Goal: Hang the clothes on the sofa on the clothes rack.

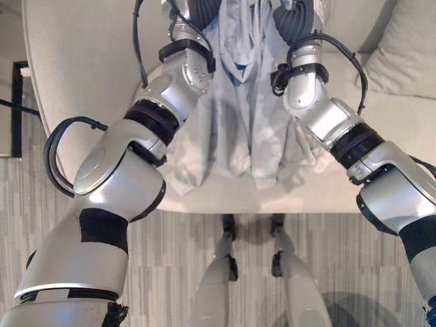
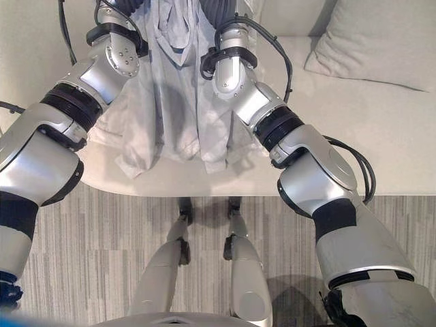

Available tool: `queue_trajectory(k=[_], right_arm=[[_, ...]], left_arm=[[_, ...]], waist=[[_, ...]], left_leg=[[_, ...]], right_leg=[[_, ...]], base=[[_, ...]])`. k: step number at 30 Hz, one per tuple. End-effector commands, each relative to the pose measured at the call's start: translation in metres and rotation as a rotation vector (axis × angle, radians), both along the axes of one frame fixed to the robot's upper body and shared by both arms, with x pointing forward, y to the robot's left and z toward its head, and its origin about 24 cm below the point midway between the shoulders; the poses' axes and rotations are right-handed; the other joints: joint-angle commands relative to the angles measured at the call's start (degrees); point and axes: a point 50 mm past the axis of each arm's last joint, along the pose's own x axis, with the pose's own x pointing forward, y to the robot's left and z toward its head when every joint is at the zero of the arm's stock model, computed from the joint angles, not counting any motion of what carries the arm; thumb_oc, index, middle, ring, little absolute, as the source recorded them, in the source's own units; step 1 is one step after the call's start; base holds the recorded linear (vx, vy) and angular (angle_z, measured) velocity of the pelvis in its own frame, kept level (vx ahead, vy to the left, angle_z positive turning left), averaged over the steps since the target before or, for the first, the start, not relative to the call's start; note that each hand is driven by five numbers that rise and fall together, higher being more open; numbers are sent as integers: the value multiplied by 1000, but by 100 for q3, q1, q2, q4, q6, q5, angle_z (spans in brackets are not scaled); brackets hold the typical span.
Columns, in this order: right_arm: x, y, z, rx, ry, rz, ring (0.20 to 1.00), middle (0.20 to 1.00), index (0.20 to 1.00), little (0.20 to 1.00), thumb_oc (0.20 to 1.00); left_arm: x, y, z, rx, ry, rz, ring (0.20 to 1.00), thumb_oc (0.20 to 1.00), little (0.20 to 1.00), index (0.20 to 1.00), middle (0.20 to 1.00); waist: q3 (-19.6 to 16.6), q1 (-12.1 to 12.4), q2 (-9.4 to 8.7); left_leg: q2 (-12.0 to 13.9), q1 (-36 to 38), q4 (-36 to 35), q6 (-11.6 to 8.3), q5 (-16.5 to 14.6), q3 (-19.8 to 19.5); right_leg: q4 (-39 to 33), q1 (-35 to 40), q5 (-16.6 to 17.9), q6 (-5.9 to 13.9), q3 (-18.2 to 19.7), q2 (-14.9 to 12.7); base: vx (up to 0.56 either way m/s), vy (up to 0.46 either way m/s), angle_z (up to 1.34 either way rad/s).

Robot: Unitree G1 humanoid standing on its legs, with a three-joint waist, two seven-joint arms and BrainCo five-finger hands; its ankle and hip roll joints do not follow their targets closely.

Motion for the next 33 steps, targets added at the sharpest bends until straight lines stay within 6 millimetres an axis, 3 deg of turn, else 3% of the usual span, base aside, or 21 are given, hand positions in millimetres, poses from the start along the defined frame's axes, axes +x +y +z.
queue_trajectory(k=[1,11,17,19,23,24,33], right_arm=[[-18,4,48,33,-207,-25,200,200,200,200,200],[-25,-7,41,30,-257,-41,200,200,200,200,200],[-24,-34,33,31,-258,-92,200,200,200,200,200],[-23,-46,25,-3,-232,-101,200,200,200,200,200],[-22,-50,22,-22,-222,-108,200,200,200,200,200],[-16,-65,15,-94,-156,-107,200,200,200,200,200],[-9,-72,0,-181,-93,-128,200,200,200,200,200]], left_arm=[[-20,-8,45,-76,-229,-31,200,200,200,200,200],[-32,-6,40,-135,-305,-128,200,200,200,200,200],[-32,13,29,-134,-294,-120,200,200,200,200,200],[-32,28,21,-130,-271,-112,200,200,200,200,200],[-32,32,18,-116,-258,-108,200,200,200,200,200],[-35,56,13,-75,-233,-71,200,200,200,200,200],[-38,79,2,-85,-220,-31,200,200,200,200,200]], waist=[[-216,82,207],[-699,106,160],[-1181,186,146],[-1488,278,114],[-1549,293,117],[-1884,480,39],[-2051,612,28]], left_leg=[[-68,554,-185,-505,-295,-96],[-67,1355,-174,-482,-531,-66],[83,1961,-156,-511,-696,-83],[190,2268,-148,-563,-742,-136],[220,2365,-154,-579,-754,-165],[458,2549,-153,-738,-691,-294],[603,2810,-131,-783,-719,-439]], right_leg=[[60,180,-98,1096,117,-407],[67,1075,-401,1046,-5,-505],[116,1783,-746,987,-157,-510],[179,2168,-934,934,-269,-442],[170,2293,-974,912,-316,-413],[66,2746,-1207,844,-438,-150],[60,3118,-1328,776,-410,29]], base=[[0,0,0],[66,-40,6],[99,-101,14],[105,-177,19],[1,-112,9],[-79,-371,7],[-25,-50,14]])
